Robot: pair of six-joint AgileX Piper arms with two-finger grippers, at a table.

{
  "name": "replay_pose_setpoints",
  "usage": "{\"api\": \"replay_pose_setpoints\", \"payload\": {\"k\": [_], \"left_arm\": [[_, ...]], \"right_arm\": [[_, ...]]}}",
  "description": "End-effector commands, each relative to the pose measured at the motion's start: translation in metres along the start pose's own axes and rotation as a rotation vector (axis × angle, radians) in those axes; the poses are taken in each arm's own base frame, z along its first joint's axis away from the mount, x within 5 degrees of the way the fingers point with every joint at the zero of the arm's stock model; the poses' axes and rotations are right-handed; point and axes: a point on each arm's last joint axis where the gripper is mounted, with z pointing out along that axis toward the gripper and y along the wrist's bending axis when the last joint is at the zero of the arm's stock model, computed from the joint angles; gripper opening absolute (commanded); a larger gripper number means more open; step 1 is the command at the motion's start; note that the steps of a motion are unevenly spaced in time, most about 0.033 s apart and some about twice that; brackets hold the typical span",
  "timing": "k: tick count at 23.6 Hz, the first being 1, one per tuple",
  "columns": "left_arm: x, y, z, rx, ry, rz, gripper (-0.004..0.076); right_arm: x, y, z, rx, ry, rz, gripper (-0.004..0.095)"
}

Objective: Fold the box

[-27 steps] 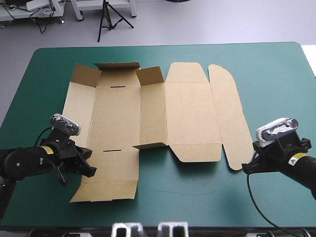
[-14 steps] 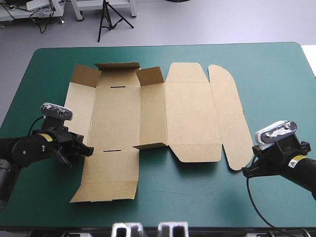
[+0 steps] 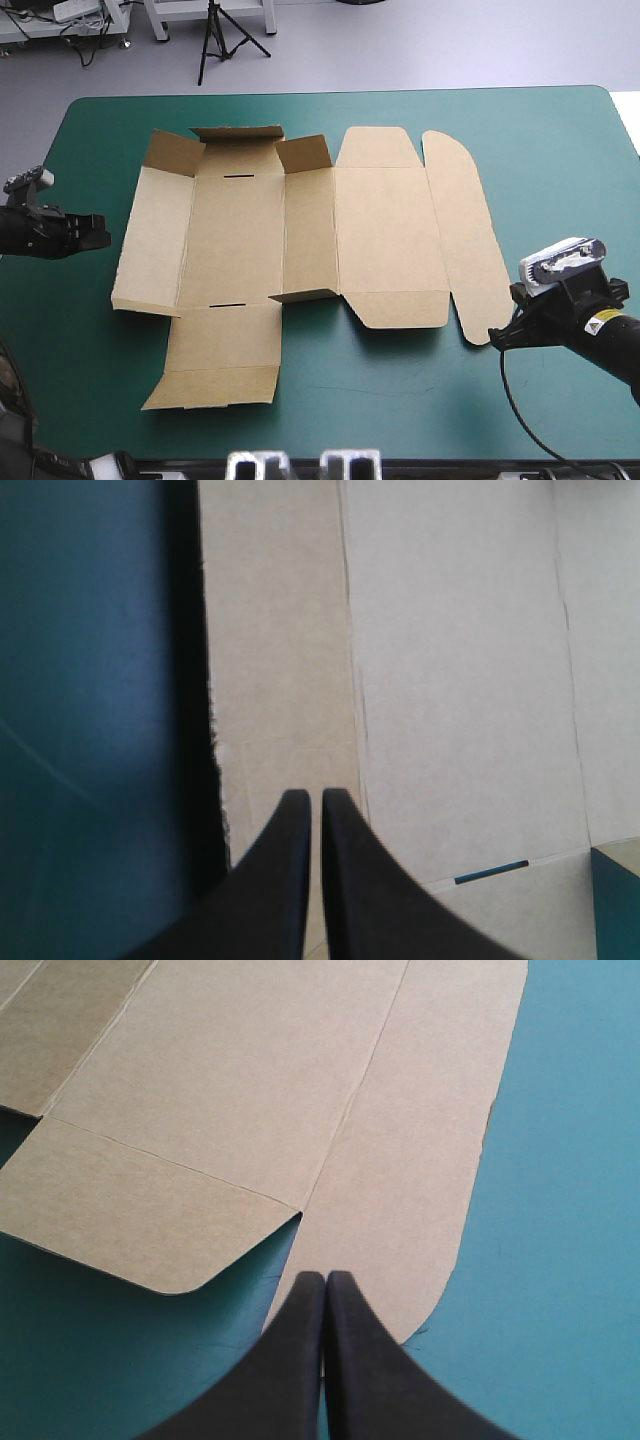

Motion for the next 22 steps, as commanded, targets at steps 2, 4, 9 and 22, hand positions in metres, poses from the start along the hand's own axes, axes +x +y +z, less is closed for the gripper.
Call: {"api": "replay_pose_setpoints", "payload": {"k": [2,4,9,22], "left_arm": [[-0.008,0.006,0.008,0.079,0.003,-0.072,0.0169],[-0.008,0.016,0.020,0.096,0.039,-0.119,0.0306],[-0.003,0.031,0.045,0.165,0.133,-0.140,0.0538],[-0.005,0.029,0.085,0.259,0.200,-0.102,0.0398]], "right_arm": [[-0.012,-0.002,-0.007,0.020,-0.091,0.004,-0.0019],[-0.012,-0.002,-0.007,0.020,-0.091,0.004,-0.0019],[-0.012,-0.001,-0.007,0.016,-0.092,0.007,-0.0019],[-0.014,0.002,-0.007,-0.022,-0.108,0.041,-0.0019]]}}
